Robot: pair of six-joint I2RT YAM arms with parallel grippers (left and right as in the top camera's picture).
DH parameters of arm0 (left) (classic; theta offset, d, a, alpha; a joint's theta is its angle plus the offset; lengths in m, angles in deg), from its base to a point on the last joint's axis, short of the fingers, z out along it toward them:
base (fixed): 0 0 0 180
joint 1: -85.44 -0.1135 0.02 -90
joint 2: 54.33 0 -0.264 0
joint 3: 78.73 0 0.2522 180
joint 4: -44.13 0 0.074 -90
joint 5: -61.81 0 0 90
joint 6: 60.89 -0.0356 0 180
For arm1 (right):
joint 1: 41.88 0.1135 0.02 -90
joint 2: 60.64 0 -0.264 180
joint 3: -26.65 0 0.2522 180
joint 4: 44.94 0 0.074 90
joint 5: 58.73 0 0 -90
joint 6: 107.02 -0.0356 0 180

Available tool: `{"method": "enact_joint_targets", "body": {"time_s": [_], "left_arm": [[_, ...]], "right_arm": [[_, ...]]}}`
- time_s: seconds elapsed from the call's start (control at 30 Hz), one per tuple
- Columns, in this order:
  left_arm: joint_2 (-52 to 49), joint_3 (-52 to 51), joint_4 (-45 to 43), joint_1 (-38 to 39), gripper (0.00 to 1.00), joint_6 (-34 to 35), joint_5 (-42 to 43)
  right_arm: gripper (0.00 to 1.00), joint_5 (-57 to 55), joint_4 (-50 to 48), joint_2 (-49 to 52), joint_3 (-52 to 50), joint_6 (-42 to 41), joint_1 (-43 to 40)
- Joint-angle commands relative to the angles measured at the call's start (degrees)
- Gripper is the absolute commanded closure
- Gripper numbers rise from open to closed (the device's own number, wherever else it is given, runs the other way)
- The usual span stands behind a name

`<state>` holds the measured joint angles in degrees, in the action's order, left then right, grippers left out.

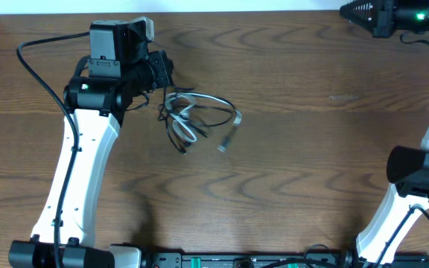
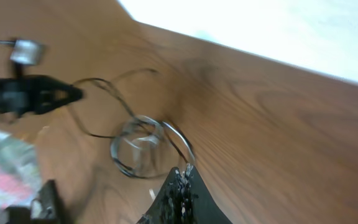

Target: Untangle cables

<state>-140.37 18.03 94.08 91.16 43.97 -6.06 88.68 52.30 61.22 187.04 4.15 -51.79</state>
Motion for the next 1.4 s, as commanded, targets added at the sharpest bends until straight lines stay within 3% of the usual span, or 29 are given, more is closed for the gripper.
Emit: {"method": "enact_joint_targets", "body": {"time_s": [0.0,0.2,0.3,0.4,0.73,1.0,1.37], "left_arm": [[0.6,1.4,-0.2,-0.2,0.93,-1.3,1.1],[0.7,1.5,-3.0,-0.2,0.93,-0.6,7.7],[0.9,1.5,-6.4,-0.3,0.93,2.4,12.1],[1.0,1.5,-9.6,-0.2,0.93,6.0,15.6],[1.1,1.5,-14.9,-0.2,0.92,18.4,20.5],[1.1,1.5,-14.9,-0.2,0.92,18.5,22.5],[1.1,1.5,-14.6,-0.2,0.93,18.5,22.5]], "right_arm": [[0.98,-9.4,-0.2,-0.4,0.7,-4.7,2.7],[0.54,-11.1,-0.4,0.8,0.7,0.1,8.4],[0.40,-14.9,-0.5,2.0,0.7,0.8,12.5],[0.34,-16.9,-0.3,3.2,0.7,2.6,15.7],[0.27,-24.5,-0.4,10.2,0.7,12.1,26.9],[0.23,-24.5,-1.4,15.1,0.7,22.6,32.2],[0.24,-26.8,-10.4,21.8,0.7,22.6,34.5]]}}
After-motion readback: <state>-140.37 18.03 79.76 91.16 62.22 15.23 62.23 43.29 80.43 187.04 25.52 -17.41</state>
